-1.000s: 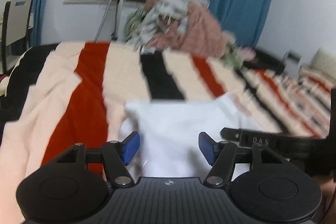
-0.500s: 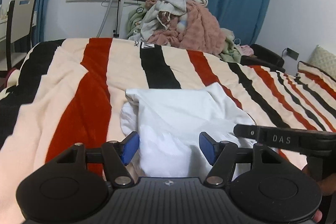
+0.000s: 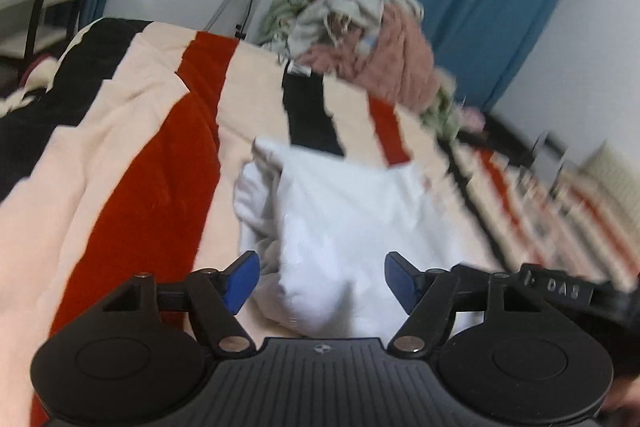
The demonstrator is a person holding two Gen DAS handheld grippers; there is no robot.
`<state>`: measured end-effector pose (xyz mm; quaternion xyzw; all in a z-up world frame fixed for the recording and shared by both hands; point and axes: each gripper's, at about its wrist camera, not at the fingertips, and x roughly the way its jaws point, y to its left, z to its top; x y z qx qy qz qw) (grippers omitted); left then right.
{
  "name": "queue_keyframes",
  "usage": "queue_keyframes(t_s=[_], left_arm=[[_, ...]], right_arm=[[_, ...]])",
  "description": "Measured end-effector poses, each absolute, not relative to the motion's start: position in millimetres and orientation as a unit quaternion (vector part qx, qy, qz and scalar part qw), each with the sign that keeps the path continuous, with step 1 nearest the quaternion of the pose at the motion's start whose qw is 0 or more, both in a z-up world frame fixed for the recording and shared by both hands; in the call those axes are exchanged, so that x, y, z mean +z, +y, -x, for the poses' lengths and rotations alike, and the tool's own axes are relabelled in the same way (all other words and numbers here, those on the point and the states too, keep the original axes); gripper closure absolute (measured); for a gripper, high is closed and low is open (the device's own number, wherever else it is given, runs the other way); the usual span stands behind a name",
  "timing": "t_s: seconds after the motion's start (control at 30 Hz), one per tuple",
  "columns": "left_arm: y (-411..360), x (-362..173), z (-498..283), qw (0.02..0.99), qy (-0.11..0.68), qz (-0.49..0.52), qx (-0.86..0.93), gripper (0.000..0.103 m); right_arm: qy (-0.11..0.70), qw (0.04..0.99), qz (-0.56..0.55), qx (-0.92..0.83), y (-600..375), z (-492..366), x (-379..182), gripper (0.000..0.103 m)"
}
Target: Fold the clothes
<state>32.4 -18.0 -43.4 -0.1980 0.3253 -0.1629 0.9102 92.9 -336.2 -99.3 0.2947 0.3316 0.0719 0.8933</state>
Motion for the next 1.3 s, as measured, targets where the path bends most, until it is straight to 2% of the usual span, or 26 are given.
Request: queue_keyframes(t_s=[0.03,0.2,0.37,0.4,0.43,0.47,0.6,0.63,0.7,0.77,0.83,0.87,0.97,1.13,1.3], left_arm=[[-12.6,-41.1,-28.0,0.904,0.324,0.223,-0.169,0.023],[4.9,-55.4,-21.5,0.845,0.358,0.339,-0.206,0.021],[7.4,-96.3,-52.1,0.777,0.405,0.44,-0.197,0.022],[7.7,-104.2,-58.5,0.766,0.41,0.456,-0.19,0.022],[8.3,-110.4,-64.1,0.759,0.413,0.47,-0.184,0.024],[9.0,-114.7,-69.8,0.753,0.413,0.48,-0.181,0.024],[6.6,-122.2,-85.7,0.747,0.416,0.485,-0.185,0.024],[4.9,-122.5,-86.7,0.75,0.418,0.479,-0.182,0.027],[2.8,-122.3,-86.5,0.757,0.42,0.469,-0.175,0.033],[2.6,-122.2,-84.3,0.76,0.419,0.468,-0.168,0.042],[4.0,-123.8,-80.9,0.757,0.418,0.477,-0.159,0.054],[5.3,-124.4,-79.9,0.755,0.417,0.481,-0.157,0.055],[9.4,-124.5,-75.9,0.753,0.41,0.492,-0.154,0.061],[10.5,-103.5,-64.8,0.744,0.406,0.504,-0.164,0.069],[11.0,-81.0,-53.5,0.733,0.404,0.518,-0.177,0.072]], right_arm=[[0.33,0.876,-0.342,0.077,-344.5,-86.5,-102.4,0.017],[0.354,0.755,-0.541,0.108,-368.2,-71.6,-141.3,0.017],[0.362,0.686,-0.626,0.077,-372.3,-78.4,-181.4,0.018],[0.36,0.683,-0.632,0.067,-373.9,-80.5,-186.3,0.021],[0.357,0.68,-0.638,0.056,-375.4,-82.6,-191.2,0.03],[0.354,0.673,-0.648,0.042,-378.8,-83.7,-196.4,0.033],[0.344,0.664,-0.663,0.019,-383.0,-91.0,-204.4,0.041],[0.342,0.666,-0.663,0.016,-383.1,-93.0,-204.8,0.042],[0.337,0.68,-0.651,0.014,-380.2,-96.0,-200.5,0.051],[0.335,0.689,-0.642,0.011,-379.5,-97.6,-197.8,0.066],[0.33,0.697,-0.636,0.014,-378.2,-96.1,-194.3,0.075],[0.326,0.703,-0.632,0.017,-378.1,-93.7,-191.3,0.079],[0.316,0.718,-0.619,0.024,-378.1,-85.7,-181.6,0.084],[0.306,0.728,-0.613,0.029,-378.9,-68.1,-168.6,0.086],[0.282,0.746,-0.602,0.033,-385.2,-41.3,-136.1,0.086]])
